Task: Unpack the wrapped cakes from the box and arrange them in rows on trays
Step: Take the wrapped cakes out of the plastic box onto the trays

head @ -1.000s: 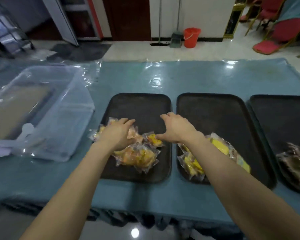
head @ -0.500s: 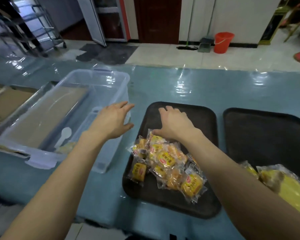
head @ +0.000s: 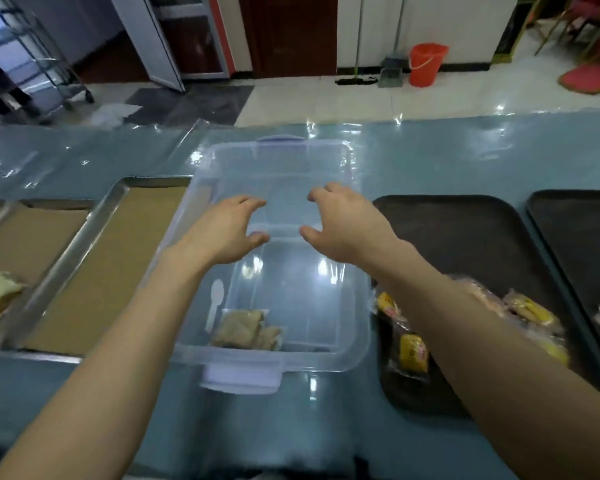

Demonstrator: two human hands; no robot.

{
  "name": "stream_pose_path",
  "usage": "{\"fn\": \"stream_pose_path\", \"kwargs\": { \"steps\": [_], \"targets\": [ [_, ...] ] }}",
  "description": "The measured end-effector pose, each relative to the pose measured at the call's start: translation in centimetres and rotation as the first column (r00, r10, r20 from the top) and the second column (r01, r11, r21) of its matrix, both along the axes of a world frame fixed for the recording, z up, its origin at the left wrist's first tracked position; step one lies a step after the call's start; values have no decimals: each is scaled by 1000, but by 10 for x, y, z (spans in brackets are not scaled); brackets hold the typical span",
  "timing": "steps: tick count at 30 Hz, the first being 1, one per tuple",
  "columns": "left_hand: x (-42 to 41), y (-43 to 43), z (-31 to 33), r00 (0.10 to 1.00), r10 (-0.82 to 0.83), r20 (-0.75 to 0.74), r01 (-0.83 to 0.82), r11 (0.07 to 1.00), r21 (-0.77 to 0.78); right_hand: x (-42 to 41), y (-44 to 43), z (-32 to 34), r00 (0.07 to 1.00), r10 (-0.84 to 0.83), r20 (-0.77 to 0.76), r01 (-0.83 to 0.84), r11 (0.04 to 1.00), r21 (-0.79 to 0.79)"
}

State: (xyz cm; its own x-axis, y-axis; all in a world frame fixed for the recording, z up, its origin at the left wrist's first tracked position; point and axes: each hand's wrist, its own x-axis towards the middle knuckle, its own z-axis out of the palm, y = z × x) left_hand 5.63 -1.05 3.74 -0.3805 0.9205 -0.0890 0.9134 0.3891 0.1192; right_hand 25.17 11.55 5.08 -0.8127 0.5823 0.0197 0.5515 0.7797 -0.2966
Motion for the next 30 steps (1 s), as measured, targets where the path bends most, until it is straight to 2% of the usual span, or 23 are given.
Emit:
{"fn": "stream_pose_path", "kwargs": {
  "steps": [4,7,9,11,13,15,17,21,23,25,27,29,30],
  "targets": [
    [-37,-15,-37,998,-41,54,49,988,-144,-42,-29,-42,984,23,179,-10,998,-69],
    [-47,-17,-75,988,-54,146,97,948,-304,-59,-44,-77,916,69,395,9,982,-191],
    [-51,-18,-104,976,-42,213,142,865,-480,-62,-50,-93,816,132,563,55,952,-303],
    [-49,-19,-126,962,-37,272,209,742,-637,-60,-51,-102,710,196,677,113,917,-384],
    [-39,-17,-141,945,-182,271,325,616,-718,-58,-47,-105,660,208,722,148,907,-395],
    [-22,-14,-148,856,-481,189,441,490,-752,-58,-42,-106,672,172,720,153,919,-363],
    [-9,-14,-157,696,-705,137,537,384,-752,-59,-39,-108,703,126,700,163,929,-331],
    [-5,-18,-186,375,-923,90,693,214,-689,-63,-35,-114,700,108,706,188,926,-327],
    [-4,-16,-186,317,-942,108,706,158,-691,-65,-35,-113,700,108,706,210,914,-347],
    [-2,-9,-180,319,-942,100,712,169,-682,-67,-35,-111,690,97,717,215,918,-332],
    [-4,1,-174,333,-941,64,742,220,-633,-69,-31,-109,695,54,717,219,934,-282],
    [-10,10,-162,437,-898,49,716,314,-624,-69,-26,-109,763,-48,644,254,939,-231],
    [-15,14,-154,538,-842,41,676,402,-617,-68,-24,-107,810,-111,575,287,931,-225]
  ]
}}
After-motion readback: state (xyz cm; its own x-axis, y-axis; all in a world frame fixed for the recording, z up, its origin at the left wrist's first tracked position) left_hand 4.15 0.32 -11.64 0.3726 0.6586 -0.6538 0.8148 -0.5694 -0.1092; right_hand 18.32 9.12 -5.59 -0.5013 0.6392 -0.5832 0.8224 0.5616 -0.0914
